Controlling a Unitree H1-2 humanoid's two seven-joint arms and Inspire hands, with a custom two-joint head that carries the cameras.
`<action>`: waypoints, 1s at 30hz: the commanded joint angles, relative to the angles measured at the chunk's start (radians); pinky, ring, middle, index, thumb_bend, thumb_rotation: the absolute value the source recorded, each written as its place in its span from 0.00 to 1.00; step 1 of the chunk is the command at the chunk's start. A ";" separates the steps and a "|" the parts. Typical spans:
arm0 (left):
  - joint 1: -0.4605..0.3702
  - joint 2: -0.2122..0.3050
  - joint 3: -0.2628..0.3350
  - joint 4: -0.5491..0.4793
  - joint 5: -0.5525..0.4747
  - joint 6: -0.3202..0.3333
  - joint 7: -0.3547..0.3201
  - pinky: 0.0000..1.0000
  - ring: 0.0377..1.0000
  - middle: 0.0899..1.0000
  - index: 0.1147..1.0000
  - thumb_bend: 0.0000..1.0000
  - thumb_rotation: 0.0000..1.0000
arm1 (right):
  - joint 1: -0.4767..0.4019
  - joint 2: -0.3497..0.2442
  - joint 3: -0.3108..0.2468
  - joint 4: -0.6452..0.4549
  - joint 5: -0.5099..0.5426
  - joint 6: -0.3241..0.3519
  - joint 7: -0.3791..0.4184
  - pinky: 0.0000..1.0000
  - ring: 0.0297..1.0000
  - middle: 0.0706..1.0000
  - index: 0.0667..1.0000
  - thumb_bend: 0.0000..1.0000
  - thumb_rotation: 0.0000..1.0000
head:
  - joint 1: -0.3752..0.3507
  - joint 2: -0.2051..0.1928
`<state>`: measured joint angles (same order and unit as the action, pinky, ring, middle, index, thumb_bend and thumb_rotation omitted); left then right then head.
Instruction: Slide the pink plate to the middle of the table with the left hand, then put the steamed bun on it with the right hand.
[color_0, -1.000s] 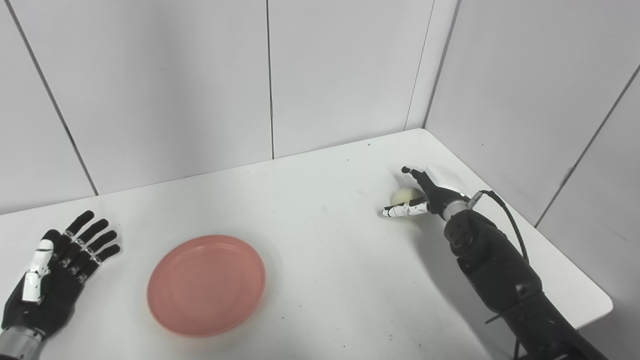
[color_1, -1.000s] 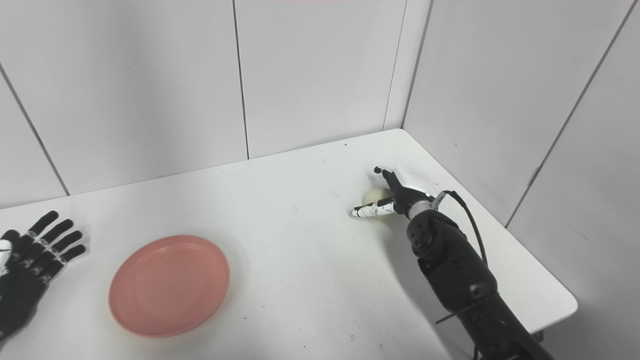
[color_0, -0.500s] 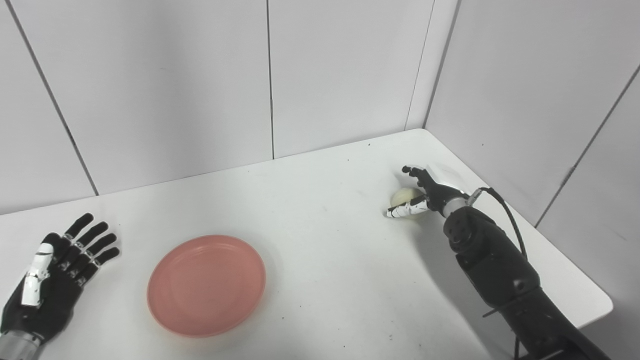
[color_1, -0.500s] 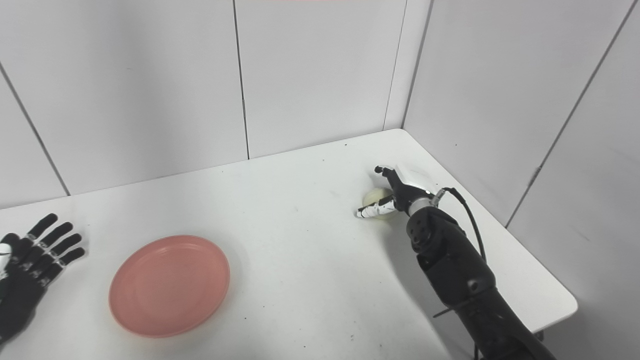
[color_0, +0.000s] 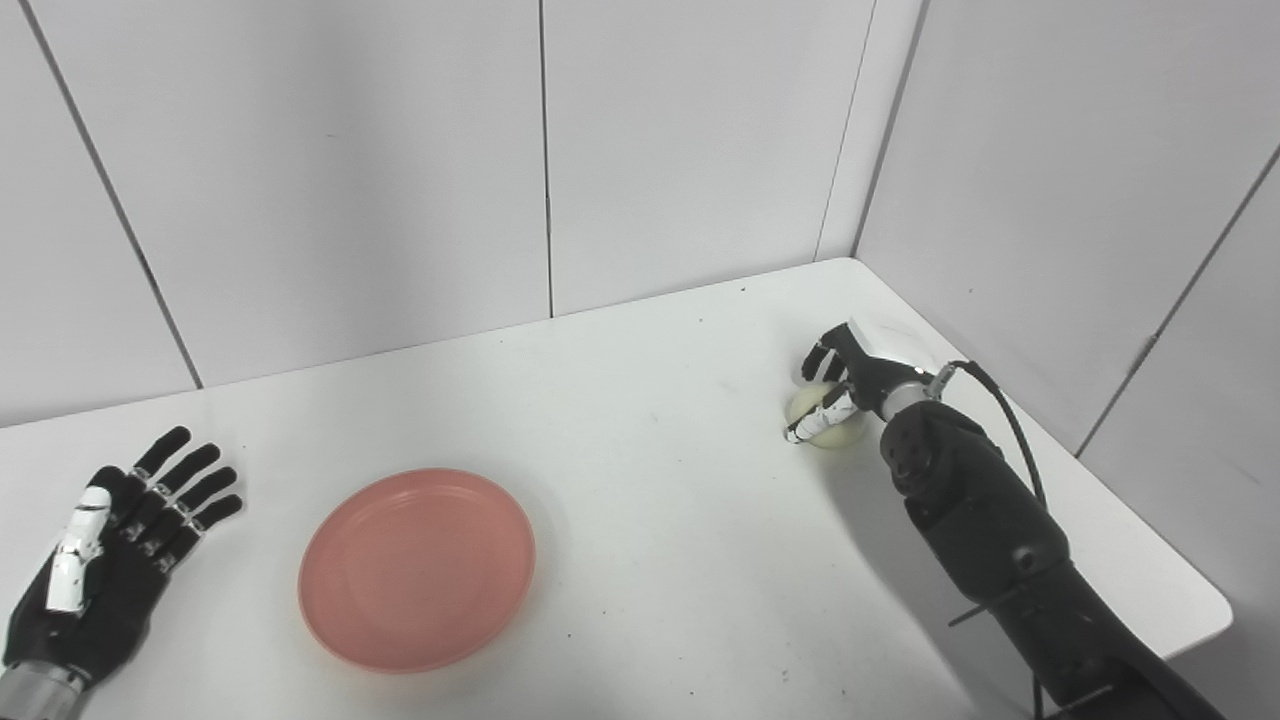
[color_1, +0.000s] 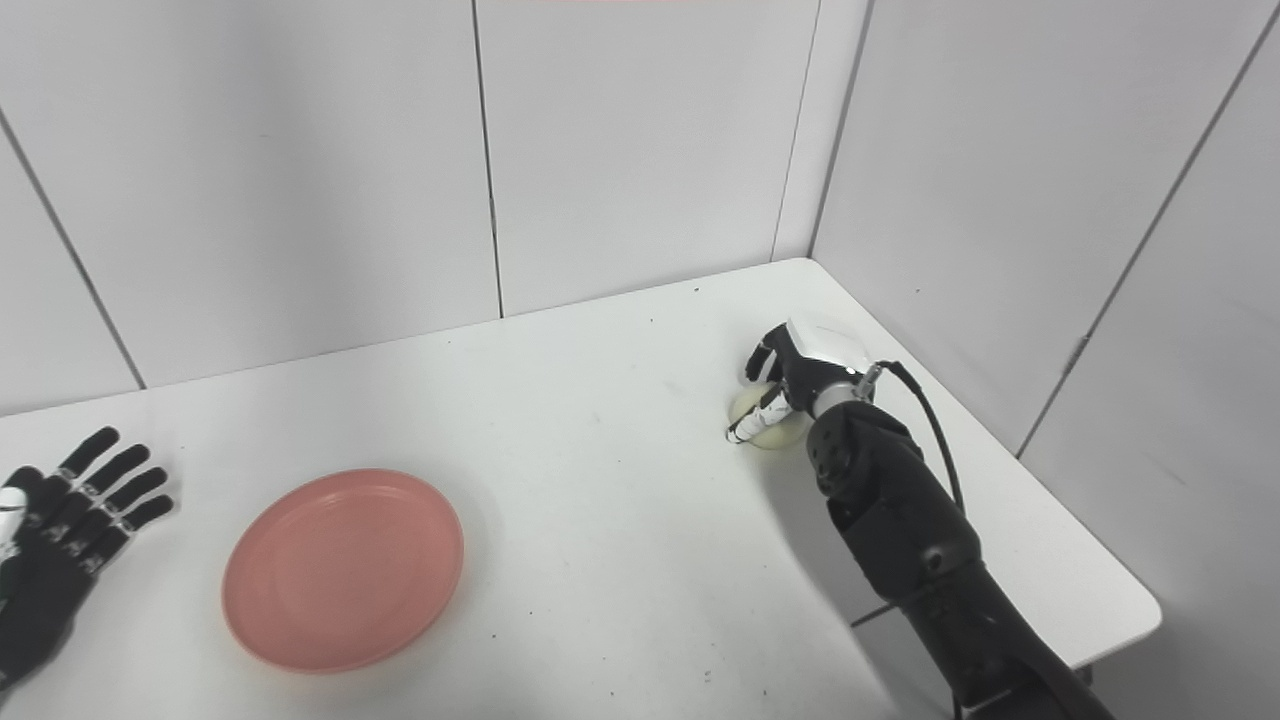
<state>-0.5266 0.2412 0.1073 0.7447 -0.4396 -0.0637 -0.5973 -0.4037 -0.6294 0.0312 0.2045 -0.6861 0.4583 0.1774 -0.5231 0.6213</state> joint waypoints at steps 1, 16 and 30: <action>0.118 -0.006 -0.018 0.076 0.036 0.105 0.024 0.80 0.83 0.85 0.86 0.52 0.87 | -0.022 -0.023 -0.011 -0.029 0.001 0.003 -0.025 0.27 0.33 0.37 0.50 0.52 0.00 | 0.001 0.000; 0.123 -0.014 -0.023 0.062 0.042 0.105 0.035 0.80 0.83 0.86 0.86 0.52 0.87 | -0.017 -0.034 -0.011 -0.045 0.008 -0.014 -0.075 0.34 0.41 0.39 0.48 0.53 0.00 | 0.019 -0.007; 0.143 -0.046 -0.049 0.002 0.053 0.116 0.076 0.81 0.84 0.87 0.87 0.53 0.88 | -0.054 -0.032 0.005 -0.280 -0.005 -0.004 0.004 0.33 0.40 0.38 0.50 0.52 0.00 | 0.094 -0.021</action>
<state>-0.4970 0.2286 0.0873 0.6836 -0.4318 -0.0622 -0.5518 -0.4021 -0.6348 0.0433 -0.0350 -0.6793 0.4601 0.1850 -0.4295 0.6013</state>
